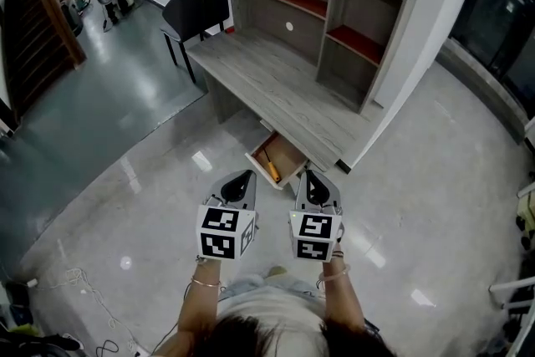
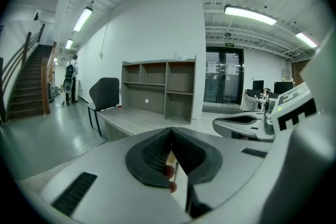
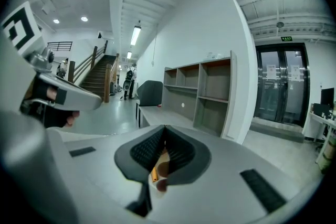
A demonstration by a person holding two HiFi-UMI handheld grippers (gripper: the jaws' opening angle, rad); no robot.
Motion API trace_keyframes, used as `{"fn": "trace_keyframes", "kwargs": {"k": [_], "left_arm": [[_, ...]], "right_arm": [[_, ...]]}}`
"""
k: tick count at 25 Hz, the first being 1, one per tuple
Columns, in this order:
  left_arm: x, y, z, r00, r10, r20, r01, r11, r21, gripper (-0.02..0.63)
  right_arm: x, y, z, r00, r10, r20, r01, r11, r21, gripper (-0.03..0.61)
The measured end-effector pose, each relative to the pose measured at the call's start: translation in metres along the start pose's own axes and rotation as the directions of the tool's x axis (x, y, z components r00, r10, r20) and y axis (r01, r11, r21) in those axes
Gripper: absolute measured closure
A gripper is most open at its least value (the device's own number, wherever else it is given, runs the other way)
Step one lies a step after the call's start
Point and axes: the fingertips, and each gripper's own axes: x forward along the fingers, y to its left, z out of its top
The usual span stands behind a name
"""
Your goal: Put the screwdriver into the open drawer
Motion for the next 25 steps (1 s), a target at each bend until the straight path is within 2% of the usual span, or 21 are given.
{"fn": "trace_keyframes", "kwargs": {"k": [14,25], "left_arm": [[-0.067,0.017,0.030,0.995,-0.063,0.078,0.060,0.998,0.035,0.597],[-0.117,0.014,0.031,0.987,-0.098,0.124,0.094,0.995,0.037,0.597]], "right_arm": [[-0.055,0.049,0.046,0.996,-0.052,0.071,0.053,0.998,-0.018,0.551],[-0.105,0.079,0.060,0.992,-0.066,0.110,0.071,0.997,-0.043,0.551]]}}
